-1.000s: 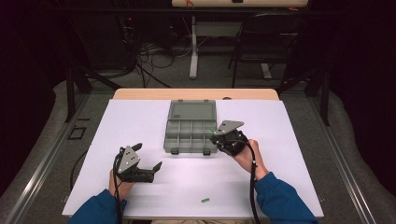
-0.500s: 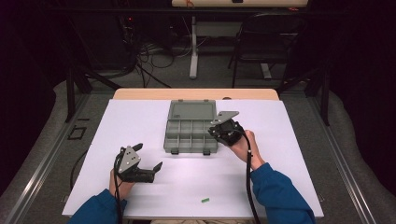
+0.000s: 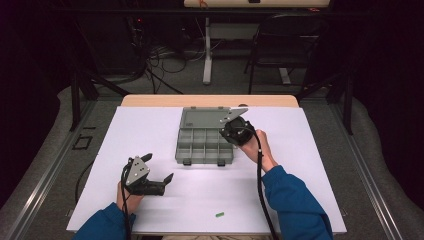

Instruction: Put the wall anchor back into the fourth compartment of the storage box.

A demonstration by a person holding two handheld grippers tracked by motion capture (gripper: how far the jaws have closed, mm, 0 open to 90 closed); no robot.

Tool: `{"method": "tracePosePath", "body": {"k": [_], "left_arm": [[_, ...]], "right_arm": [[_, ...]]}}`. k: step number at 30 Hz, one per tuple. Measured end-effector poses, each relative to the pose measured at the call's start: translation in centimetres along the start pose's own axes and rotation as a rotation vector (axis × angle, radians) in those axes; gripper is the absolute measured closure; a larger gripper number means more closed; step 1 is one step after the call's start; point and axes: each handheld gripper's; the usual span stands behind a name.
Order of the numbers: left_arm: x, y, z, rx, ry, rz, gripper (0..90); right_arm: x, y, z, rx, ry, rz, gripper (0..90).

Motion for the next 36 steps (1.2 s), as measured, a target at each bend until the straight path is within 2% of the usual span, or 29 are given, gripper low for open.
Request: {"method": "tracePosePath", "body": {"k": [8,21,27,33,36], "left_arm": [[0.0,0.1,0.0,0.002,0.0,0.004,0.1],[0.0,0.0,0.0,0.002,0.005,0.001,0.1],[0.1,0.0,0.0,0.0,0.002,0.003,0.1],[0.0,0.0,0.0,0.002,0.009,0.003,0.1],[0.0,0.1,-0.1,0.0,0.008,0.002,0.1]], "right_arm": [[-1.1,1.9,-0.4,0.04,0.028,0.006,84.5],[-2.3,4.5,0.4,0.101,0.085,0.031,83.7],[-2.6,4.2,0.6,0.107,0.132,0.032,61.6],[-2.7,2.7,0.9,0.063,0.145,0.03,34.3],[-2.5,1.8,1.1,0.041,0.143,0.021,25.7]]}}
Point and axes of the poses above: each handheld gripper's, and its own axes: y roughly forward along the jaws, z roughly out of its underside, x roughly to its left, and after that the axes turned 4 degrees about y, right-handed
